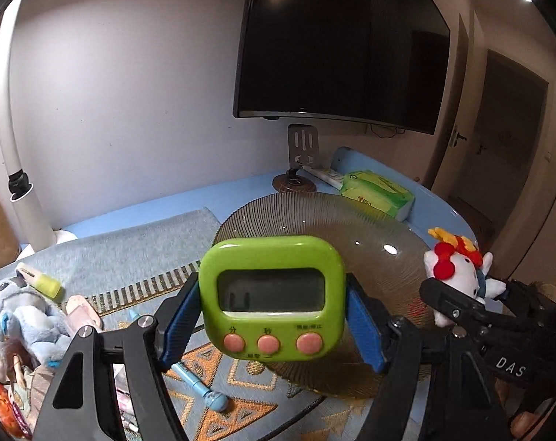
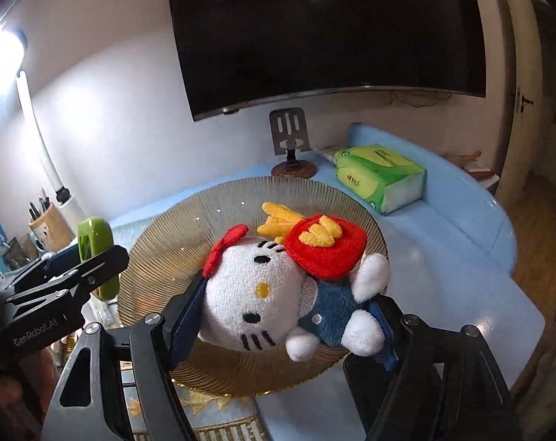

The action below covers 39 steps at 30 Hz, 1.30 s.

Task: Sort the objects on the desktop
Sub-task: 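Drop the Hello Kitty plush in the bowl with right gripper while left drops the timer, then grasp the pink-white-green stacked plush with the left gripper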

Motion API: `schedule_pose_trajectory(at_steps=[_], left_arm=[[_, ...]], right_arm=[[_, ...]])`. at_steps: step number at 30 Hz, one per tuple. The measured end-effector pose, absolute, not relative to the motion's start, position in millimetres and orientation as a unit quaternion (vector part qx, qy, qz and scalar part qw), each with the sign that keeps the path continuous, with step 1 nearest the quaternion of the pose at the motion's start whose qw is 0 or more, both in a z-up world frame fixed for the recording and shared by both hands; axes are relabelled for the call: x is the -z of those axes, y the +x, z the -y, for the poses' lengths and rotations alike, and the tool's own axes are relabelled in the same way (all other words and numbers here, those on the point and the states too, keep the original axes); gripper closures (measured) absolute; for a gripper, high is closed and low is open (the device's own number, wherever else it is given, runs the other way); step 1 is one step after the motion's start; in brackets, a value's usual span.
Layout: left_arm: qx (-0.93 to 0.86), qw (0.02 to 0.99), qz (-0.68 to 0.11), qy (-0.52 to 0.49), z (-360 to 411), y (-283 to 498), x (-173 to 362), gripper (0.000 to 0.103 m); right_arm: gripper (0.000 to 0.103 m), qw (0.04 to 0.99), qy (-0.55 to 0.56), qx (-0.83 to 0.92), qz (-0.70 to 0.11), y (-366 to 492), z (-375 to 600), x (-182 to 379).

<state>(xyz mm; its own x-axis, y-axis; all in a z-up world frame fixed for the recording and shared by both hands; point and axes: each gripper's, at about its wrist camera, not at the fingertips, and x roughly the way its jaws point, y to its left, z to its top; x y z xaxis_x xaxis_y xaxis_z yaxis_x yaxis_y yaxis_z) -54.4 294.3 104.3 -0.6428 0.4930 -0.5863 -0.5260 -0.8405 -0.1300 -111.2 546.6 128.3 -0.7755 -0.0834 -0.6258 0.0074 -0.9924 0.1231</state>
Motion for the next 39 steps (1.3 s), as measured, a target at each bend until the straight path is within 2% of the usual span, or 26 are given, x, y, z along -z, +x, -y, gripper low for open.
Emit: schedule_pose_trajectory(at_steps=[10, 17, 21, 30, 34, 39], left_arm=[[-0.895, 0.292, -0.039, -0.336, -311.3, -65.9, -86.7, 0.031], [-0.899, 0.286, -0.039, -0.329, -302.5, -62.8, -91.9, 0.025], [-0.903, 0.281, -0.024, -0.324, -284.1, -60.1, -102.1, 0.025], [-0.93, 0.211, 0.044, -0.299, -180.6, -32.0, -126.9, 0.025], [-0.941, 0.154, 0.072, -0.291, -112.1, -17.5, -136.1, 0.025], [-0.96, 0.048, 0.058, -0.269, -16.5, -3.1, -157.5, 0.025]], right_arm=[[0.027, 0.012, 0.368, 0.928, 0.05, -121.6, -553.5, -112.6], [0.02, 0.007, 0.375, 0.925, 0.059, -118.7, -557.2, -113.1], [0.019, 0.009, 0.368, 0.927, 0.072, -110.1, -562.0, -118.5], [0.019, 0.055, 0.345, 0.932, 0.095, -79.1, -544.7, -144.3], [0.015, 0.094, 0.331, 0.936, 0.069, -62.7, -508.7, -161.9], [0.013, 0.161, 0.319, 0.933, 0.036, -44.3, -450.7, -179.8]])
